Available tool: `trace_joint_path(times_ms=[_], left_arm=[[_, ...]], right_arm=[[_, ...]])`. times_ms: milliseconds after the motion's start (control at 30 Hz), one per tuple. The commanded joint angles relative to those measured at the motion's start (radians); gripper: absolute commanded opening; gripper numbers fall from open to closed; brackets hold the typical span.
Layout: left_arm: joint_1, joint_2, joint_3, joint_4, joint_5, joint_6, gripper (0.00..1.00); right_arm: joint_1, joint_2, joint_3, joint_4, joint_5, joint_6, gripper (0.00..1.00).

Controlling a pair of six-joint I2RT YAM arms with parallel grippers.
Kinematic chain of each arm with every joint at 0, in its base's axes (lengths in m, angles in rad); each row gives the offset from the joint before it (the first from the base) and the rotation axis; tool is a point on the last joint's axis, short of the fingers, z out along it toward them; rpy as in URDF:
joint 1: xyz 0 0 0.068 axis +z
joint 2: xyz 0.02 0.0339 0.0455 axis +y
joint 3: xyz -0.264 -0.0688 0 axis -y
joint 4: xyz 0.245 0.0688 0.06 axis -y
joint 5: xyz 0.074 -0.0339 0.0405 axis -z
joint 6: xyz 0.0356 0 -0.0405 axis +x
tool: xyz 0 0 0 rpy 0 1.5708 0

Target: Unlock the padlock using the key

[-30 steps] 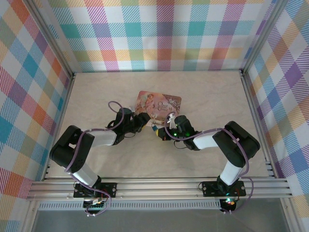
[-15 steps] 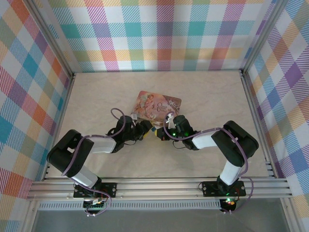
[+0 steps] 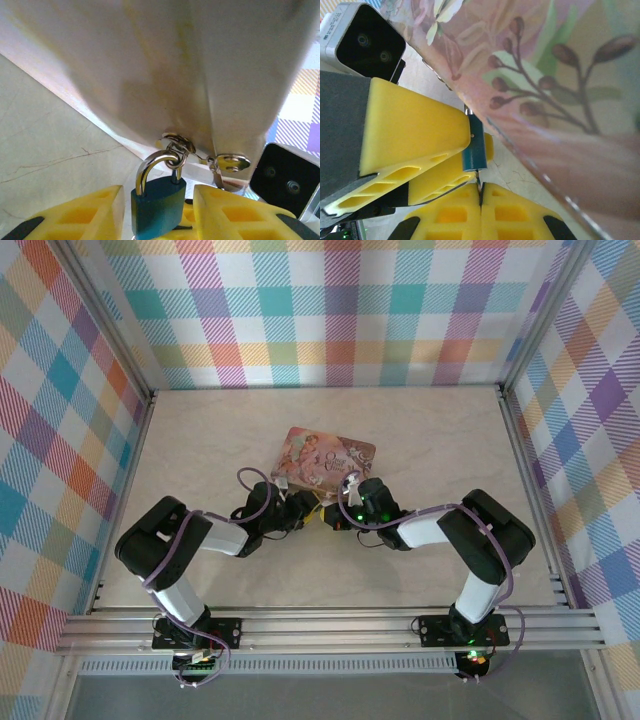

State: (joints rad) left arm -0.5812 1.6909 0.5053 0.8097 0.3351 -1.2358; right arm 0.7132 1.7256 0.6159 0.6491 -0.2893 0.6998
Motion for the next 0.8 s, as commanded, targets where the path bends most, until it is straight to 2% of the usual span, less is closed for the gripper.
trace_joint_path(times_ms=[0,300,533,767], left_arm=[[-0.008,0.027,-0.008,0.070,-0.016,-0.027,0.39],[-0.012,0.063,-0.007,0.112,-0.010,-0.055,0.32],[-0.012,0.060,-0.004,0.099,-0.016,-0.053,0.19],[-0.018,0.036,-0.005,0.066,-0.031,-0.044,0.08]], right_arm=[[0.009,0.007,0.028,0.038,-0.037,0.015,0.00],[0.009,0.015,0.042,0.063,-0.063,0.081,0.00],[0.007,-0.011,0.043,0.053,-0.062,0.100,0.03],[0.004,-0.045,0.021,0.024,-0.036,0.077,0.19]])
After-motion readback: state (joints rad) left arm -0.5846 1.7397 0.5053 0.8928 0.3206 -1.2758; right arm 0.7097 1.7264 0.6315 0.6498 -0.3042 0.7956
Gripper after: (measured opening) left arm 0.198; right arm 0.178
